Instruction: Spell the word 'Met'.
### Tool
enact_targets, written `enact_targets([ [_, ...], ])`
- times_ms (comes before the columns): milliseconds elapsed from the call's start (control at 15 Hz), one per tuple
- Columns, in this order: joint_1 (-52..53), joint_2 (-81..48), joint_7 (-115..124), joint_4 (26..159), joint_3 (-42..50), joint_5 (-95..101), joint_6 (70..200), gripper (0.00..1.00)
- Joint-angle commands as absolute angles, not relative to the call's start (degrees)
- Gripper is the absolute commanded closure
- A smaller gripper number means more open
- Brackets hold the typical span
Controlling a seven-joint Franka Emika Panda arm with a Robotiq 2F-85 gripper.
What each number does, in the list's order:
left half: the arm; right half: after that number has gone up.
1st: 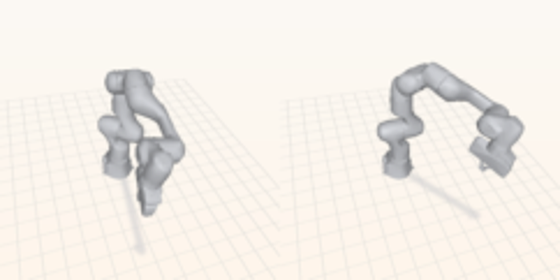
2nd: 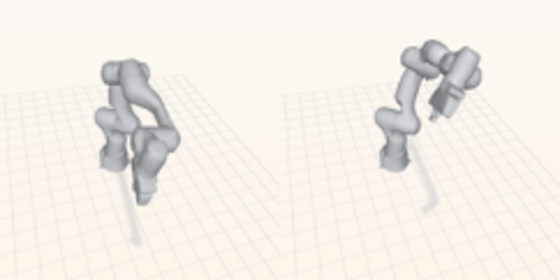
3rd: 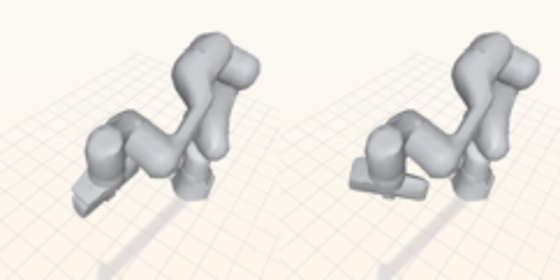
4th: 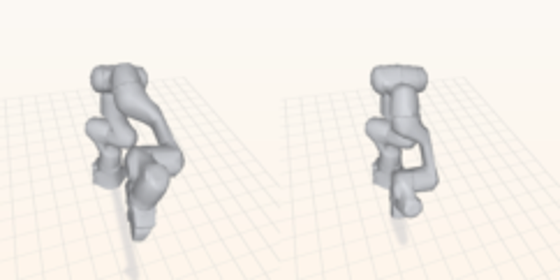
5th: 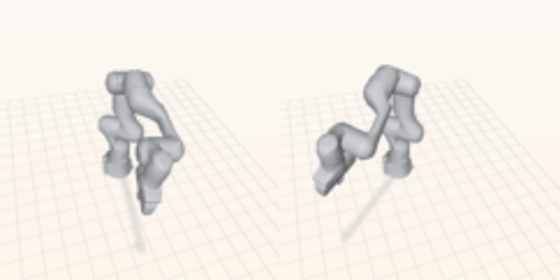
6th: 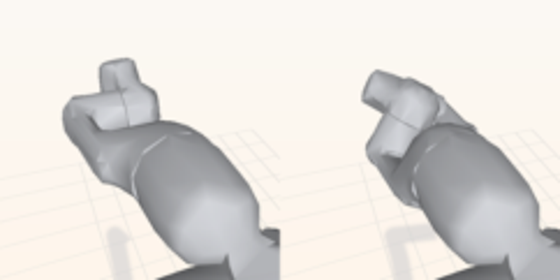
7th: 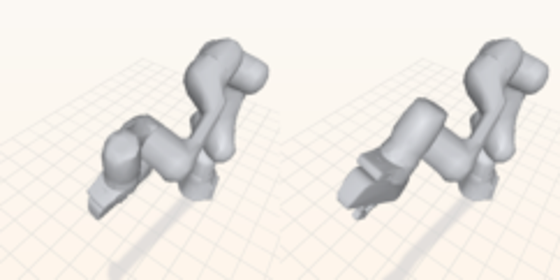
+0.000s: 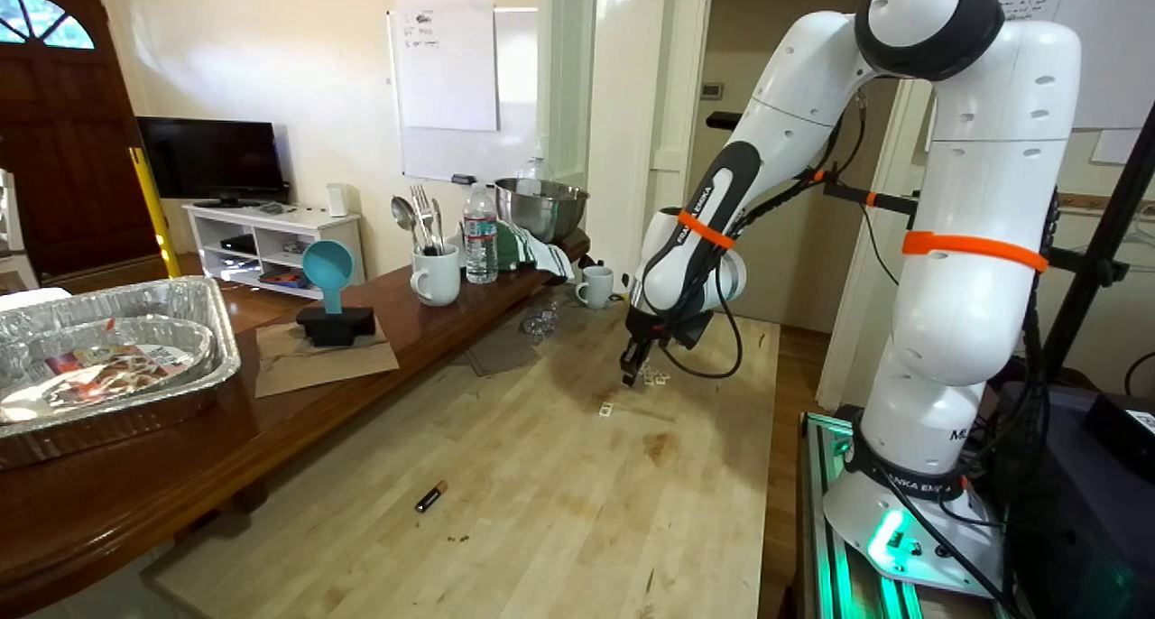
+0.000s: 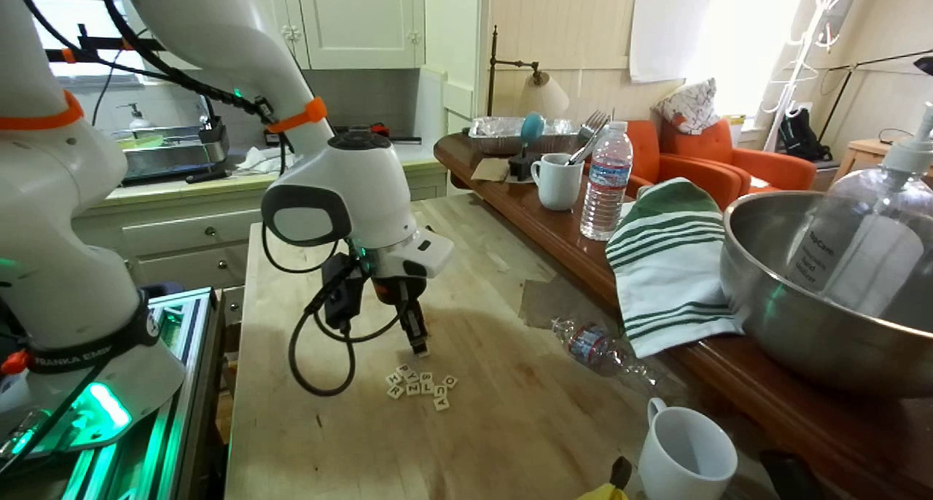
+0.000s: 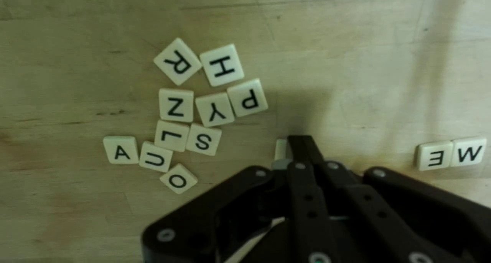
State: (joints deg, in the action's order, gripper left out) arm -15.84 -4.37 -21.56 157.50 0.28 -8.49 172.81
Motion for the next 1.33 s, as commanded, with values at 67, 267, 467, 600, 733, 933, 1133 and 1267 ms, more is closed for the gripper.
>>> enact_targets([
  [67,-15.3,-5.2,-22.4,157.5,-1.5,-9.7,170.7,1.0],
  [267,-15.4,-5.3,-22.8,157.5,-2.5,-10.2,170.6,1.0],
  [467,-15.5,-5.4,-23.1,157.5,-3.3,-10.4,170.7,1.0],
  [600,-15.6,-5.4,-23.4,157.5,-3.8,-10.5,170.6,1.0],
  [733,-15.6,-5.5,-23.6,157.5,-4.1,-10.5,170.6,1.0],
  [933,-15.6,-5.5,-24.1,157.5,-4.4,-10.4,170.5,1.0],
  [1133,-15.7,-5.4,-24.5,157.5,-4.8,-10.4,170.4,1.0],
  [1267,-15.7,-5.4,-24.8,157.5,-5.1,-10.4,170.4,1.0],
])
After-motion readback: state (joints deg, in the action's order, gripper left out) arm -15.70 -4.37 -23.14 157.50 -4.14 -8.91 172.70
